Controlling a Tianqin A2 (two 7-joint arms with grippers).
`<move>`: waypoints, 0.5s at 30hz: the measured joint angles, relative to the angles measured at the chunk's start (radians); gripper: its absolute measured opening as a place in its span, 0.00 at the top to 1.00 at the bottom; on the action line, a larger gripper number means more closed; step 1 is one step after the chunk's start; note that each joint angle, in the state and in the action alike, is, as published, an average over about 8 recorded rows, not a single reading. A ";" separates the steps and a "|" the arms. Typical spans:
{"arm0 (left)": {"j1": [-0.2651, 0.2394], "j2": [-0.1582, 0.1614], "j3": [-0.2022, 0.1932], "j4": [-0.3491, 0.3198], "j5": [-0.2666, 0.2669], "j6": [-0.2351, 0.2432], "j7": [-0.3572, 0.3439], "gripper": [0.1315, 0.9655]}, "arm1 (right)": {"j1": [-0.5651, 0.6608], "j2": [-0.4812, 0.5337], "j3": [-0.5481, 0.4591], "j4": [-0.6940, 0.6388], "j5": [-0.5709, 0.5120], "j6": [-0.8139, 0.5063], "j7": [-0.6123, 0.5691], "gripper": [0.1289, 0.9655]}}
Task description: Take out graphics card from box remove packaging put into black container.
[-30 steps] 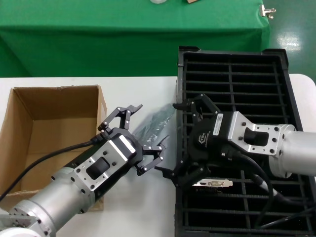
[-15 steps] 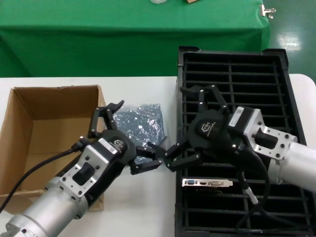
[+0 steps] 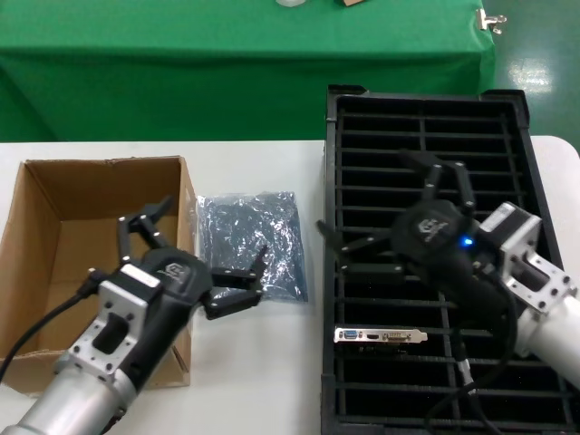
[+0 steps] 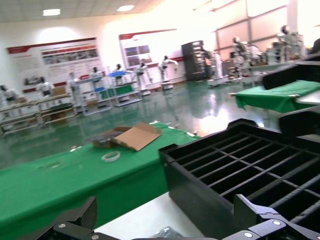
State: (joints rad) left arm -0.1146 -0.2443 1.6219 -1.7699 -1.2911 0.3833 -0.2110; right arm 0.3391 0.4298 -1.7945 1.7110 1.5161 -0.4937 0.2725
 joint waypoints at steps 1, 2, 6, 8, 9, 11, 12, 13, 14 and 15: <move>0.004 -0.002 -0.001 0.006 -0.019 -0.014 0.008 0.03 | -0.012 -0.005 0.007 -0.004 0.010 0.018 -0.010 0.00; 0.008 -0.004 -0.002 0.012 -0.037 -0.028 0.015 0.02 | -0.025 -0.009 0.014 -0.008 0.021 0.036 -0.020 0.00; 0.025 -0.012 -0.005 0.037 -0.110 -0.083 0.046 0.00 | -0.073 -0.028 0.042 -0.024 0.061 0.107 -0.059 0.00; 0.033 -0.016 -0.006 0.049 -0.146 -0.110 0.061 0.00 | -0.097 -0.037 0.056 -0.032 0.082 0.142 -0.078 0.00; 0.037 -0.018 -0.007 0.055 -0.164 -0.124 0.068 0.00 | -0.109 -0.042 0.063 -0.036 0.092 0.159 -0.088 0.00; 0.045 -0.022 -0.009 0.067 -0.201 -0.152 0.083 0.00 | -0.134 -0.051 0.077 -0.044 0.112 0.195 -0.108 0.00; 0.050 -0.024 -0.009 0.073 -0.220 -0.166 0.091 0.00 | -0.146 -0.056 0.084 -0.048 0.123 0.213 -0.118 0.00; 0.054 -0.026 -0.010 0.080 -0.239 -0.180 0.099 0.00 | -0.159 -0.061 0.091 -0.052 0.133 0.231 -0.128 0.00; 0.058 -0.028 -0.011 0.086 -0.257 -0.194 0.107 0.00 | -0.171 -0.066 0.098 -0.056 0.144 0.249 -0.138 0.00; 0.062 -0.030 -0.012 0.092 -0.276 -0.207 0.114 0.00 | -0.184 -0.070 0.105 -0.060 0.153 0.267 -0.147 0.00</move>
State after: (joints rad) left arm -0.0526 -0.2744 1.6101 -1.6778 -1.5668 0.1761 -0.0970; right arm 0.1556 0.3595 -1.6891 1.6509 1.6696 -0.2270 0.1252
